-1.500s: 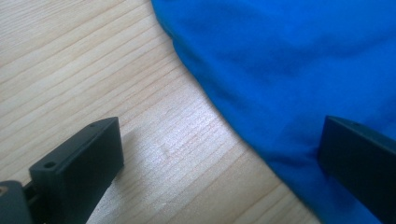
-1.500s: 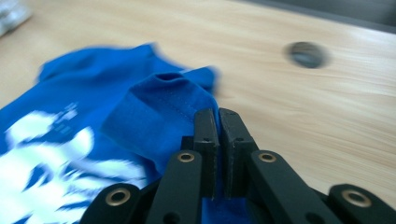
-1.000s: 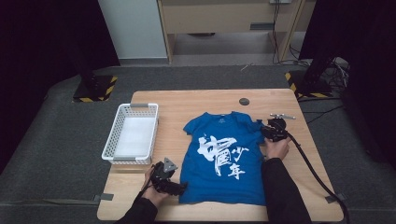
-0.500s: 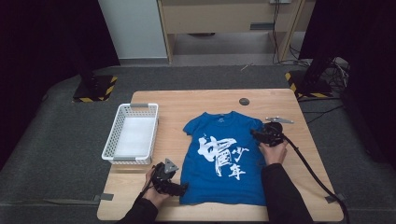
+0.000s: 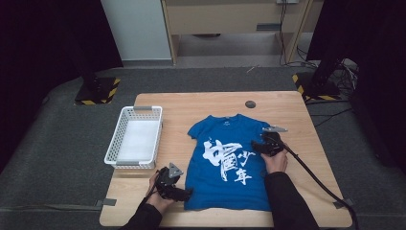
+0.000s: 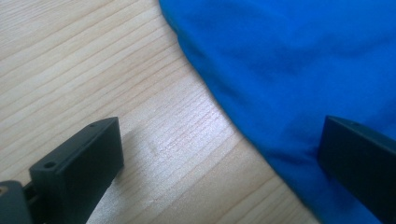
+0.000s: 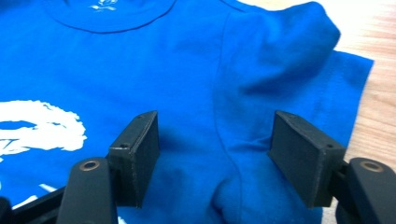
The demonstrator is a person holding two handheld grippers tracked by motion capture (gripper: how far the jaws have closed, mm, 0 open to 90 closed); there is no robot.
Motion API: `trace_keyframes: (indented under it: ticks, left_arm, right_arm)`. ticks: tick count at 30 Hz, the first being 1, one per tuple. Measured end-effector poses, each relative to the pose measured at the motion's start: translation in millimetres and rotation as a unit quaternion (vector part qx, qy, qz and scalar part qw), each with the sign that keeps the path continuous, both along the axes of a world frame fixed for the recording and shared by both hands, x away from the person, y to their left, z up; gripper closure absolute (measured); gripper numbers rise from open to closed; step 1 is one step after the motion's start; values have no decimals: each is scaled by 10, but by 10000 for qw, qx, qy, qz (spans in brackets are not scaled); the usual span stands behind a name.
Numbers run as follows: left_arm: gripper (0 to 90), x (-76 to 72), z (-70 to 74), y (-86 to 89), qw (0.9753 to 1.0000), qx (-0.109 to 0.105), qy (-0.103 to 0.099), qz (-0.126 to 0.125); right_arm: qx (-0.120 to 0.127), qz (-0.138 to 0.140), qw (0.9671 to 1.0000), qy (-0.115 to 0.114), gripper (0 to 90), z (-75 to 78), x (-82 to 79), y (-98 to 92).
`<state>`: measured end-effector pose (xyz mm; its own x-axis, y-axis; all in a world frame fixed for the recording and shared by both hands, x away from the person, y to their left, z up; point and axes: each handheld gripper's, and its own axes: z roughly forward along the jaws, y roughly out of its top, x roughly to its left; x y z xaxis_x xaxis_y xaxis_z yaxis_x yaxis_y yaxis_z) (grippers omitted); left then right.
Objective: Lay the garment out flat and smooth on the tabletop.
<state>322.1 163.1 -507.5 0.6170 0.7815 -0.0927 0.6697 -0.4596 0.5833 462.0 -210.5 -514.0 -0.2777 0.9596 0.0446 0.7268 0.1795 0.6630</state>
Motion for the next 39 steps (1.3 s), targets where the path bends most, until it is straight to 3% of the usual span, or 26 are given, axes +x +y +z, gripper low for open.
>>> trace_keyframes:
  ticks: [6, 10, 14, 16, 21, 27, 31, 39]
  left_arm:
    - [0, -7, 4, -8, 10000, -13, 11, -79]
    - [15, -12, 17, -20, 9999, -29, 21, -156]
    - [34, -12, 44, -22, 9998, -110, 7, -177]
    - [33, -7, 56, -24, 9997, -204, 17, -152]
    - [28, 27, 106, -12, 9988, -482, 36, -5]
    - [27, 71, 197, 2, 9977, -654, -150, 133]
    - [30, 126, 252, 0, 9963, -789, -227, 255]
    - [39, 257, 351, -24, 9944, -865, -471, 387]
  right_arm:
    - [-103, -64, 9999, -124, 242, -39, 33, -10]
    - [0, -101, 9999, -55, 183, -29, 52, -28]
    - [-225, -74, 9997, 66, 122, 25, 31, -51]
    - [-219, 45, 9997, 51, 108, 81, -7, -65]
    - [86, 264, 9996, -60, 91, 260, -146, -94]
    - [380, 546, 9978, -57, 71, 437, -282, -102]
    - [368, 734, 9966, -50, 60, 466, -402, -74]
    - [443, 1056, 9934, 83, 50, 442, -661, 15]
